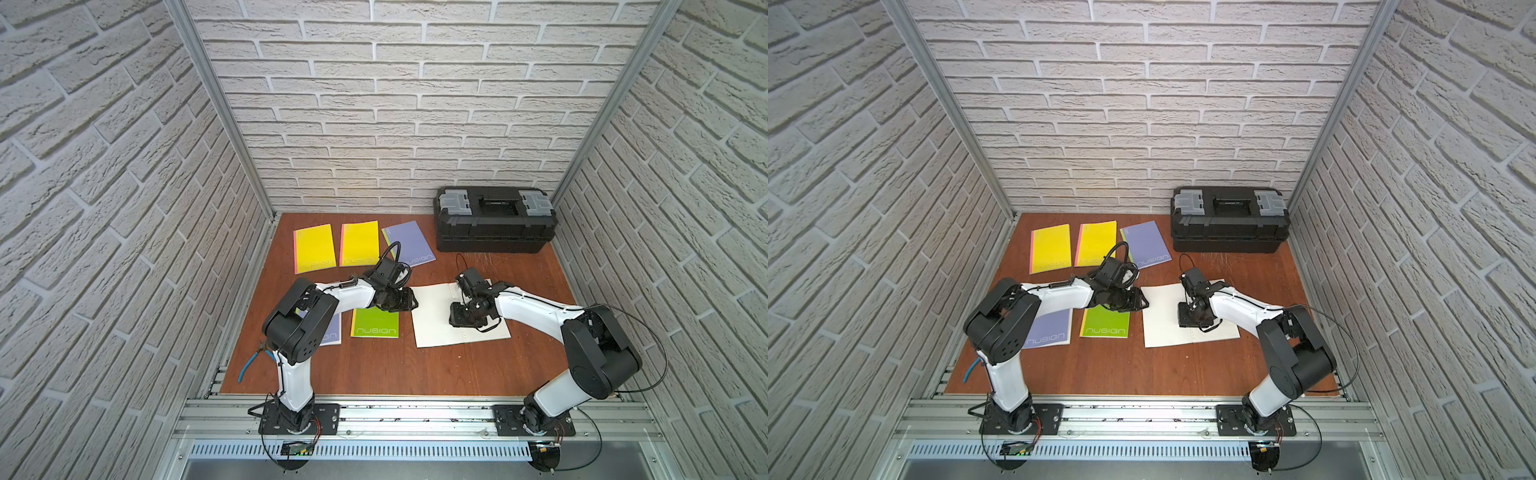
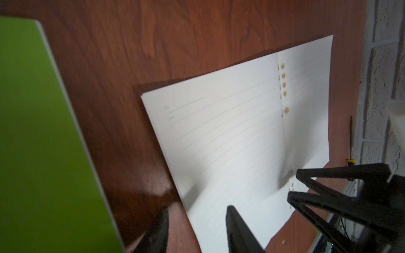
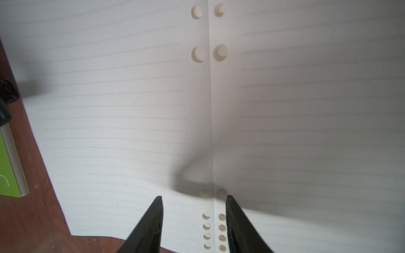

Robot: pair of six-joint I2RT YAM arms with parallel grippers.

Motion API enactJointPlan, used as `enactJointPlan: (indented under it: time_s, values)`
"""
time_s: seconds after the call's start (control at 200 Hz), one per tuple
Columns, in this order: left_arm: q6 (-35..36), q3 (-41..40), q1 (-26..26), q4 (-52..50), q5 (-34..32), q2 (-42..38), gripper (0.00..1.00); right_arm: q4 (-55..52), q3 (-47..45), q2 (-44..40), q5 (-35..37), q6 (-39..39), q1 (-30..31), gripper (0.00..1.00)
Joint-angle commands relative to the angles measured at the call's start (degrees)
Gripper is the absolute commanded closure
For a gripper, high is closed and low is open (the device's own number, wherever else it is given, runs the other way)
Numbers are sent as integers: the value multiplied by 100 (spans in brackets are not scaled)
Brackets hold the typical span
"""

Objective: Close the notebook
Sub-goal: Move the notebook to the center of the board, then close the notebook at the center of the board.

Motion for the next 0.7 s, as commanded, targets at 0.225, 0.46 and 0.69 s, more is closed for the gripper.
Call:
enactJointPlan:
  time_s: [0.225,0.46,0.69]
  values:
    - [-89,84,-112,25,-5,141,56,-418,312,-274,370,-24,-114,52]
    - [-141,65,-158,90,-6,207,56,-717,346,-504,484,-284,-891,48]
    - [-144,59,-169,91,-9,194,56,-687,180,-529,332,-658,-1862,46]
